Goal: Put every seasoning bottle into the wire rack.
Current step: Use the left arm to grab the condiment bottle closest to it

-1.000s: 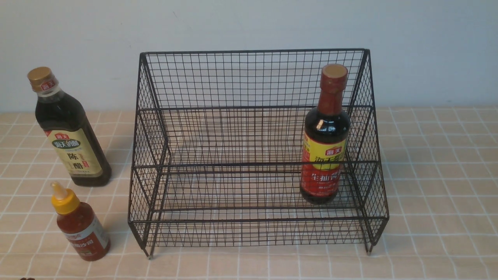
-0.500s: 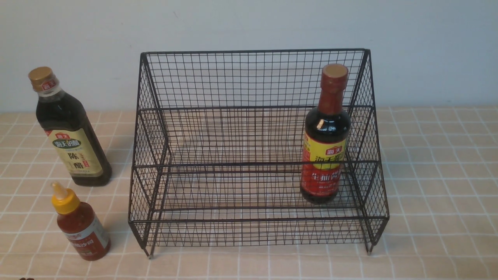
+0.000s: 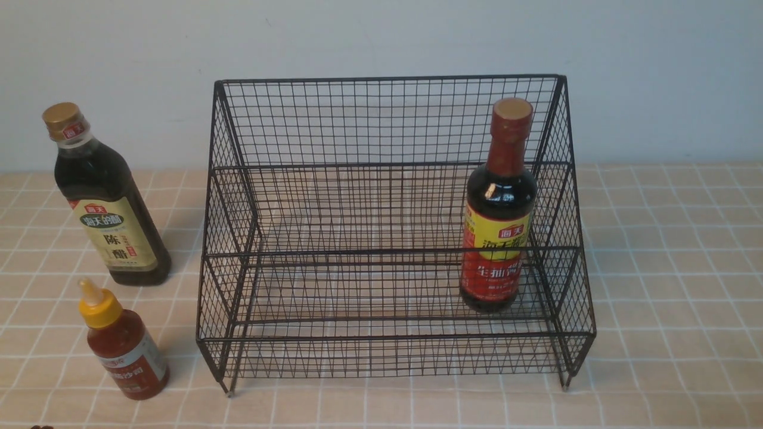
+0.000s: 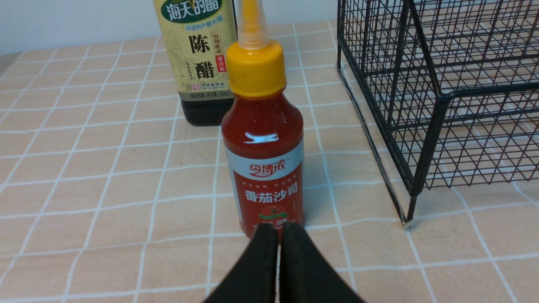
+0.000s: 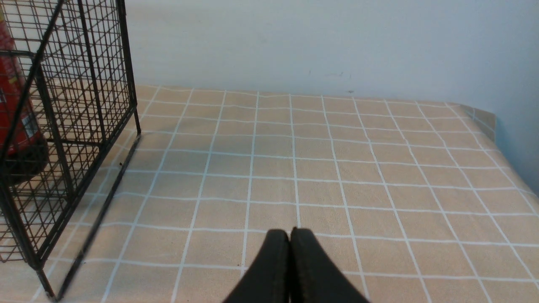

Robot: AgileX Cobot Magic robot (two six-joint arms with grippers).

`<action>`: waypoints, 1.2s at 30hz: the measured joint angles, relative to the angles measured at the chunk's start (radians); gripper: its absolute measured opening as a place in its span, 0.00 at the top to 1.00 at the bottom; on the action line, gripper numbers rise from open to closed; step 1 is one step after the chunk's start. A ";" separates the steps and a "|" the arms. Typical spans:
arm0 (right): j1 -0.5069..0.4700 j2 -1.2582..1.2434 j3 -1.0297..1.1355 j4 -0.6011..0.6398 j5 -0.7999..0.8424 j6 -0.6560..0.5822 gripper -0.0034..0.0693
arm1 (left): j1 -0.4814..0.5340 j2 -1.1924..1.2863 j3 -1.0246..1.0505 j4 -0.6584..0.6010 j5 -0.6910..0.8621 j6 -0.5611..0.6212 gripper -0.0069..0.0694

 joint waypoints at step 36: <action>0.000 0.000 0.000 0.000 0.000 0.000 0.97 | 0.000 0.000 0.006 -0.114 -0.374 -0.049 0.92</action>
